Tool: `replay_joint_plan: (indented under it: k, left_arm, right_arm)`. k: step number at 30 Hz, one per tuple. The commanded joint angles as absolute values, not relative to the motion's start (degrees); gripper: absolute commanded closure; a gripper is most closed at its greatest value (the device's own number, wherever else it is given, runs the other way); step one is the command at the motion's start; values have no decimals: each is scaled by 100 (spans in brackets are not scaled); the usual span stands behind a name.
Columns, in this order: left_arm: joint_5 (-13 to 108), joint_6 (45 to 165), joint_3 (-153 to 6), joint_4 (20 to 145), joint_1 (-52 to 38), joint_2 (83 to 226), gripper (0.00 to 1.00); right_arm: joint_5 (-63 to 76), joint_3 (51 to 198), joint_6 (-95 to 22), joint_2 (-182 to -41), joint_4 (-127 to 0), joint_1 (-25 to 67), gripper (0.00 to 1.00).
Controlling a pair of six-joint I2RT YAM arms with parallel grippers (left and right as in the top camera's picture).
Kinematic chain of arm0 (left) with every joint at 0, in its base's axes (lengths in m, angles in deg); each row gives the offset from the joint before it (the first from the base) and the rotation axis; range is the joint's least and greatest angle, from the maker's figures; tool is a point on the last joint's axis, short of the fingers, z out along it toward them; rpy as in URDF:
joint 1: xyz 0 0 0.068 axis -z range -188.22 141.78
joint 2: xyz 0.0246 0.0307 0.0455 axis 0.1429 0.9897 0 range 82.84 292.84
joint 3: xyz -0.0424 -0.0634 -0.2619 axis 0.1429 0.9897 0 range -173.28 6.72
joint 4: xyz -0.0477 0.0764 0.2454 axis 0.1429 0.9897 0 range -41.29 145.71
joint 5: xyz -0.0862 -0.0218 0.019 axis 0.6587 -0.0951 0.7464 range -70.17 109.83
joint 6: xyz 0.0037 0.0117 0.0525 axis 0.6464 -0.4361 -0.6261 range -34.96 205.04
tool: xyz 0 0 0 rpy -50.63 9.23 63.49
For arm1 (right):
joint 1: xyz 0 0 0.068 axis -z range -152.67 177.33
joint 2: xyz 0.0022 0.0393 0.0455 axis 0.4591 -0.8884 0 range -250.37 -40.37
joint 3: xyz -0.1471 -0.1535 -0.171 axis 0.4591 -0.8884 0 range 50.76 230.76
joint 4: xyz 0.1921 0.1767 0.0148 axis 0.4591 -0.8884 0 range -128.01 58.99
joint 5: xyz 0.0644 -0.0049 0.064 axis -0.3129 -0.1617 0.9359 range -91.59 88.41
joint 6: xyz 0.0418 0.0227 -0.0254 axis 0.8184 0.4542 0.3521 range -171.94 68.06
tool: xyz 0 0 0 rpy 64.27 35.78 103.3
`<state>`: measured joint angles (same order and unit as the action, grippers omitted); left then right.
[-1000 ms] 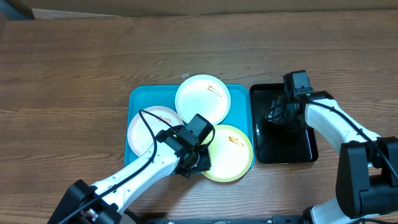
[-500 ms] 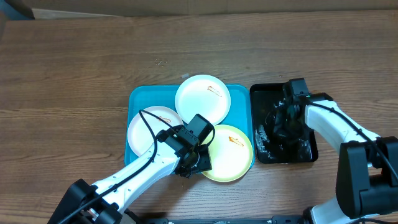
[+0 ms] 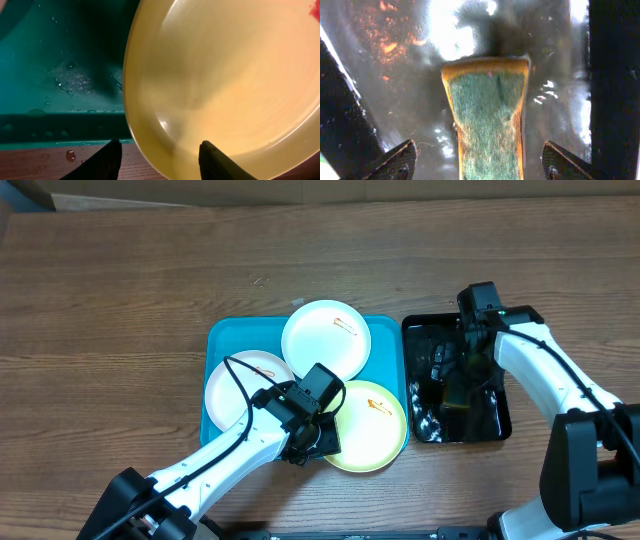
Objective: Clean dirty plates on tray and stack at the side
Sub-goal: 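Grasp the green-yellow sponge in the black tray with the right gripper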
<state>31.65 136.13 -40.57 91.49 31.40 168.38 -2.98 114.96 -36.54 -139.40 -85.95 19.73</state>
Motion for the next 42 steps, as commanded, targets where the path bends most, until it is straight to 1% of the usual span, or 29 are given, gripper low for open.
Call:
replay_joint_plan:
  k: [1,3,4,5,7,9,10,11,12,13,19,21,22,23,24,25,26,28,29,30,31,32,33,34,35,36,38,42]
  left_arm:
    - [3217,13670,-4035,9171,3107,16899,48]
    - [3217,13670,-4035,9169,3107,16899,48]
    - [3215,13670,-4035,9169,3107,16899,48]
    - [3215,13670,-4035,9169,3107,16899,48]
    - [3215,13670,-4035,9171,3107,16899,48]
    - [3215,13670,-4035,9171,3107,16899,47]
    - [3215,13670,-4035,9171,3107,16899,48]
    - [3215,13672,-4035,9169,3107,16899,48]
    - [3217,13672,-4035,9169,3107,16899,47]
    - [3217,13670,-4035,9169,3107,16899,47]
    - [3215,13670,-4035,9171,3107,16899,48]
    - [3213,13670,-4035,9171,3107,16899,48]
    - [3211,13670,-4035,9169,3107,16899,48]
    - [3211,13670,-4035,9169,3107,16899,48]
    - [3211,13670,-4035,9169,3107,16899,48]
    - [3211,13670,-4035,9169,3107,16899,48]
    - [3211,13670,-4035,9169,3107,16899,48]
    - [3211,13670,-4035,9169,3107,16899,48]
    - [3213,13670,-4035,9169,3107,16899,48]
    - [3213,13670,-4035,9169,3107,16899,47]
    - [3213,13670,-4035,9169,3107,16899,48]
    - [3213,13670,-4035,9169,3107,16899,50]
    - [3213,13670,-4035,9169,3107,16899,53]
    - [3211,13670,-4035,9169,3107,16899,54]
    - [3213,13670,-4035,9169,3107,16899,53]
    - [3213,13670,-4035,9173,3107,16899,51]
    - [3213,13670,-4035,9178,3107,16899,49]
    - [3206,13670,-4035,9176,3107,16899,50]
  right_arm:
    - [-408,11182,-3691,-13948,-8370,1973,20]
    - [-405,10998,-3691,-13948,-8173,1973,27]
    - [-405,10926,-3691,-13948,-8090,1973,35]
    - [-405,10852,-3691,-13948,-8009,1973,59]
    - [-386,10799,-3691,-13948,-7968,1973,96]
    - [-342,10799,-3696,-13948,-7968,1973,96]
    - [-344,10819,-3696,-13946,-7965,1973,94]
    - [-344,10852,-3696,-13948,-7963,1978,58]
    - [-346,10895,-3696,-13948,-7950,1997,32]
    - [-346,10941,-3693,-13946,-7924,2015,25]
    - [-606,10998,-3693,-13948,-7491,2094,23]
    - [-600,10998,-3691,-13951,-7384,2098,27]
    - [-600,10998,-3689,-13951,-7356,2098,32]
    - [-600,10996,-3691,-13951,-7351,2098,33]
    - [-598,10989,-3689,-13951,-7345,2098,40]
    - [-598,10972,-3689,-13951,-7319,2098,43]
    - [-585,10941,-3691,-13951,-7255,2098,44]
    - [-578,10854,-3691,-13951,-7096,2098,44]
    - [-578,10812,-3691,-13951,-7019,2098,46]
    - [-580,10780,-3691,-13951,-6958,2098,61]
    - [-580,10771,-3691,-13951,-6910,2098,96]
    - [-580,10771,-3691,-13951,-6873,2098,96]
    - [-580,10780,-3691,-13951,-6831,2098,96]
    - [-576,10799,-3691,-13951,-6825,2098,94]
    - [-484,10858,-3691,-13951,-6881,2098,34]
    - [-399,10893,-3693,-13951,-6960,2098,30]
    - [-320,10924,-3691,-13951,-7144,2098,29]
    - [-320,10922,-3691,-13951,-7537,2098,28]
